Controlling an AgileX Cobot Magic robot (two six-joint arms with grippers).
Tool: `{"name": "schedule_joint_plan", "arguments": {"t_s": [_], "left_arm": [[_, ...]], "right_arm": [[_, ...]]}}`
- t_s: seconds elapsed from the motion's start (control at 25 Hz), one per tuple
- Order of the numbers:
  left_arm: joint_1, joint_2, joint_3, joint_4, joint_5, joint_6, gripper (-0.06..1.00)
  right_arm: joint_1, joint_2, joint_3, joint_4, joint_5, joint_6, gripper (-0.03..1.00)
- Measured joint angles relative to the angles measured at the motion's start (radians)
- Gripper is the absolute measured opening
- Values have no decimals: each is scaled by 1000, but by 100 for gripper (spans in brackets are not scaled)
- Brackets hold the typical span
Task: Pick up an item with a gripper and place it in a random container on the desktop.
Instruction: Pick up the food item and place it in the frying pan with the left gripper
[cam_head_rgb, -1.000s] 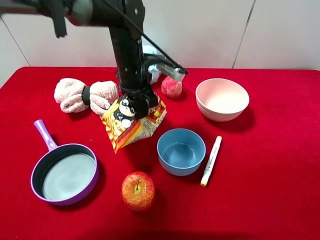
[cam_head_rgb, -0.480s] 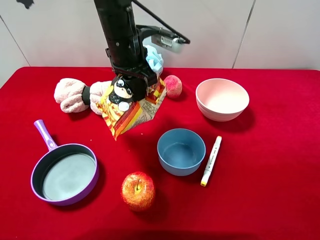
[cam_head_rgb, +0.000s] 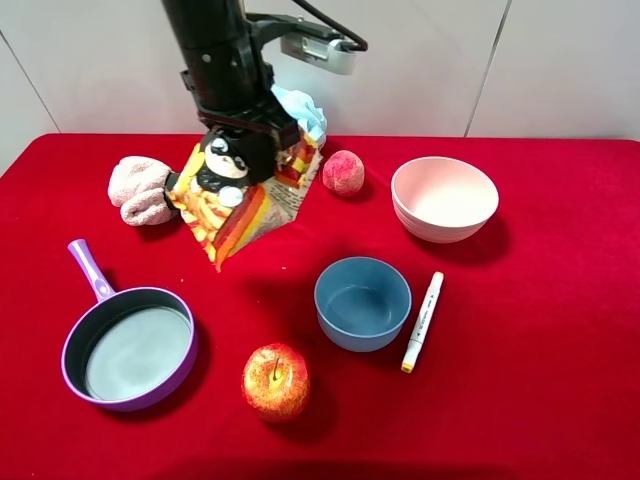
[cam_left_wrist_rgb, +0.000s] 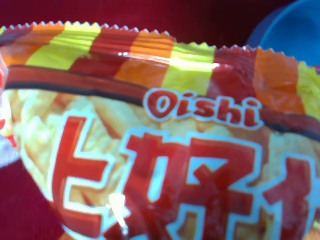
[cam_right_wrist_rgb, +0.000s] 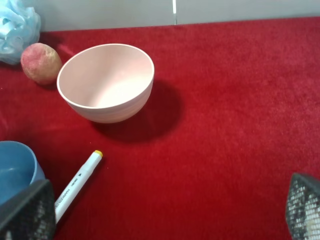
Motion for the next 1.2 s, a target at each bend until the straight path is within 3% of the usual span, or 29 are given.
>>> {"name": "schedule_joint_plan", "arguments": {"t_s": [0.44,1.04,1.2], "left_arm": [[0,-187,255,16,0,-35,25],[0,-445,679,124,-4,-104,24],[0,-470,763,163,-68,-110,23]], "right_arm": [[0,0,0,0,0,0,69],[0,0,0,0,0,0,69],[0,0,0,0,0,0,69]]}}
